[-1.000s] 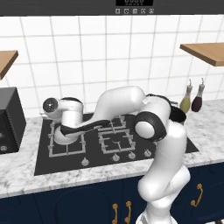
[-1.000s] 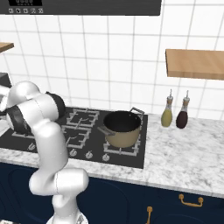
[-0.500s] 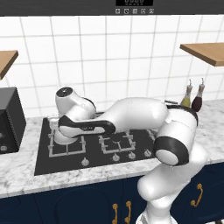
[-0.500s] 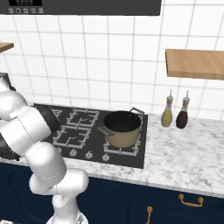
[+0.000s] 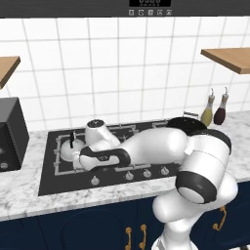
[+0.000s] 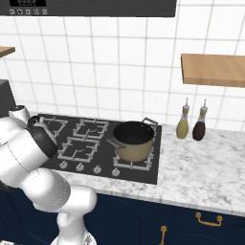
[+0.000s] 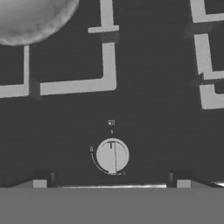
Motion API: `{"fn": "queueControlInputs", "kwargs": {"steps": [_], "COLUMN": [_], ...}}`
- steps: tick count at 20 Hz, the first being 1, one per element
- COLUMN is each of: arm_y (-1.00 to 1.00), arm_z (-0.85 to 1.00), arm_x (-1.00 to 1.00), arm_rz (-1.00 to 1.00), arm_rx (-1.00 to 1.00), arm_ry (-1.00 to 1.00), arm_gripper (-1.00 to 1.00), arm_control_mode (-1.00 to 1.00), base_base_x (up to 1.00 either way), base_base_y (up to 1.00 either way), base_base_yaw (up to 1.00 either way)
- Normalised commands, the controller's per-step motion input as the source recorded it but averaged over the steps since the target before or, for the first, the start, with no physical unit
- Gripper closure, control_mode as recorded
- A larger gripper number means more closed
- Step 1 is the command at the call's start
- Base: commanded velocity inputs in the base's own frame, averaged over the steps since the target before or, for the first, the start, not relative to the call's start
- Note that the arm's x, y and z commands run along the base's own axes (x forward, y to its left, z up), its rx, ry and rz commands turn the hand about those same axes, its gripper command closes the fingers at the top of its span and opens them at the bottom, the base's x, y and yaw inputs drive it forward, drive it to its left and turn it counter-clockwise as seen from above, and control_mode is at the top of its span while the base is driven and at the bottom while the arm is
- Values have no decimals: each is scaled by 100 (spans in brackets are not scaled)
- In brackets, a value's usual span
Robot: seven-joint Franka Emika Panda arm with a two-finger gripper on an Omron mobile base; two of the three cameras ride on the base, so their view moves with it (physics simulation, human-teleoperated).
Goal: Pick the kettle from the counter and place it on a stove burner. Then turn the burner on.
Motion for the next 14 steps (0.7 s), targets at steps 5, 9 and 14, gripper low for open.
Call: {"fn": "queueControlInputs", "kwargs": {"steps": [5, 9, 14], "arm_y": [13, 0, 2], "arm_z": [-21, -37, -31], "arm_x": [12, -9, -8], "arm_rz": [3, 5, 1], "arm_rx": [0, 0, -3], "arm_ry": [1, 0, 0], "arm_gripper": [-100, -100, -100], "arm_control_mode": [-100, -100, -100], "base_base_x": [0, 0, 0], "base_base_y": [0, 0, 0], "base_base_yaw": [0, 0, 0]}}
